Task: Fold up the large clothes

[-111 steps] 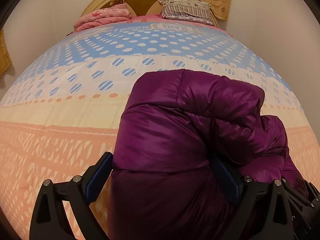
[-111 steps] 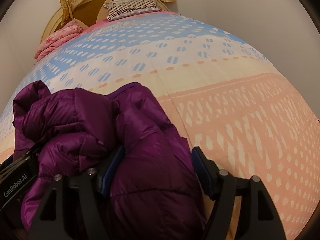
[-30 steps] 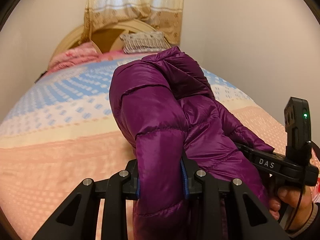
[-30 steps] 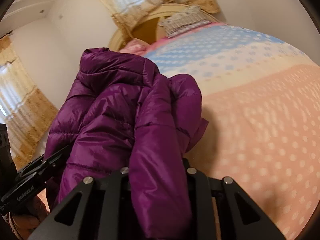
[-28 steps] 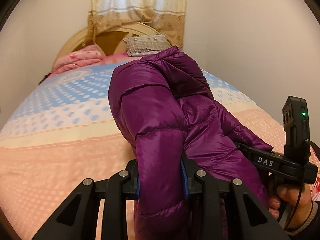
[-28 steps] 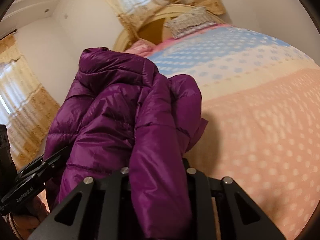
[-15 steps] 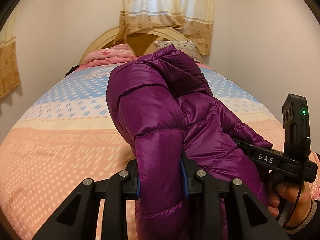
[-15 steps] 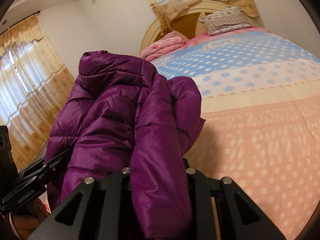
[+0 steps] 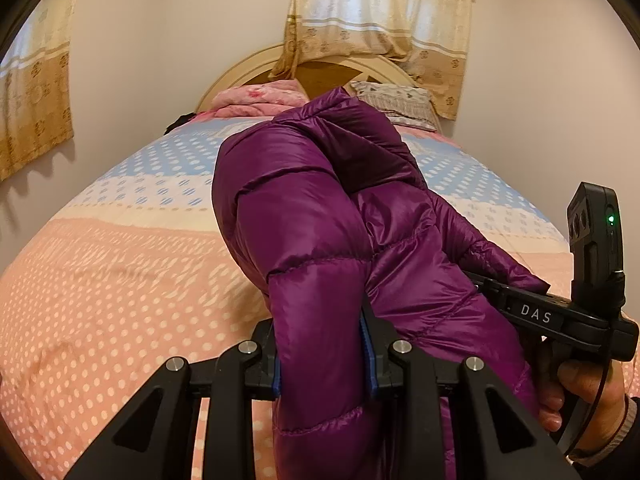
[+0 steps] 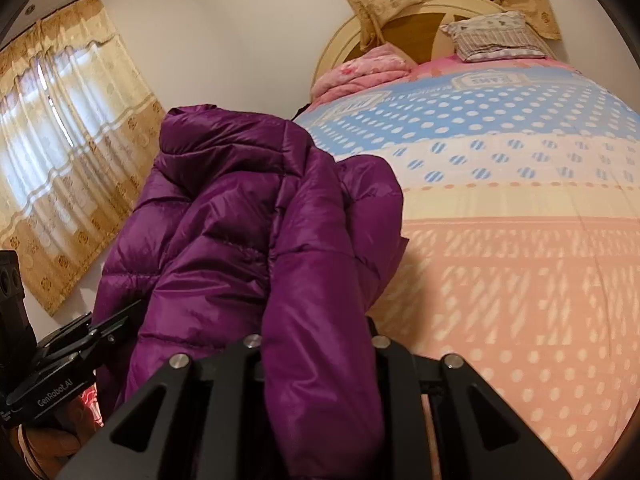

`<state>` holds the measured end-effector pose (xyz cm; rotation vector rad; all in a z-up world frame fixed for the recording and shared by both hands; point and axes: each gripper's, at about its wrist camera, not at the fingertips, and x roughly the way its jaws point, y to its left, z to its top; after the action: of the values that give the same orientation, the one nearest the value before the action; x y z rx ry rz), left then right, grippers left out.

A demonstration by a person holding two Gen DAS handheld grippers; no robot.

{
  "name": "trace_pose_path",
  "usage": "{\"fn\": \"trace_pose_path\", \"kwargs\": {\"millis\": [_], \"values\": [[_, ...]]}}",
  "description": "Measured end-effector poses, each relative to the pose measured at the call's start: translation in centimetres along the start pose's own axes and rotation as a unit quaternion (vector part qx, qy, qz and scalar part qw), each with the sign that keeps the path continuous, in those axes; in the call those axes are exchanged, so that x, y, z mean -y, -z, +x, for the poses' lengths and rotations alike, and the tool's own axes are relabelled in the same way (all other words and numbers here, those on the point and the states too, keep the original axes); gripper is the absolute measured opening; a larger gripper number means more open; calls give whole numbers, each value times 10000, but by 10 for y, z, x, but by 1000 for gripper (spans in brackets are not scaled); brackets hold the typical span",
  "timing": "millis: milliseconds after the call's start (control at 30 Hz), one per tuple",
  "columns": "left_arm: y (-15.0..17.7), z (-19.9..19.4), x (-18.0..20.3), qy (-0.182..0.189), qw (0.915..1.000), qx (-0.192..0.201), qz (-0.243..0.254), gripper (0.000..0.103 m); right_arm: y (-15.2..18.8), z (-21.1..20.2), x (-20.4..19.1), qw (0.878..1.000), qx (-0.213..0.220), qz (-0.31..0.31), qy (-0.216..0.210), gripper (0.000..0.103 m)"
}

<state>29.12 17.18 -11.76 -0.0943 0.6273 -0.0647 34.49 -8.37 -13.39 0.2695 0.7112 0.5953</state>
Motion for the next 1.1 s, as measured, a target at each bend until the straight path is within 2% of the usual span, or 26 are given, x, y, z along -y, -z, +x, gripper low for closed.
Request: {"fn": "trace_pose_path", "kwargs": {"millis": [267, 500, 767, 867, 1000, 1100], "values": [[20, 7, -30, -107, 9996, -201, -191, 30, 9, 22, -15, 9996, -255, -107, -13, 22], [35, 15, -33, -149, 9990, -341, -253, 32, 14, 30, -18, 9990, -432, -100, 54, 22], [41, 26, -35, -346, 9974, -565, -286, 49, 20, 37, -17, 9984, -541, -71, 131, 23], [43, 28, -34, -492, 9966, -603, -283, 60, 22, 39, -16, 9982, -574, -78, 162, 24], [45, 31, -36, -800, 9947, -584, -290, 75, 23, 44, -14, 9977, -626, -58, 271, 32], [47, 32, -41, -798, 9942, -579, -432, 79, 25, 45, -13, 9974, -612, -76, 373, 39]]}}
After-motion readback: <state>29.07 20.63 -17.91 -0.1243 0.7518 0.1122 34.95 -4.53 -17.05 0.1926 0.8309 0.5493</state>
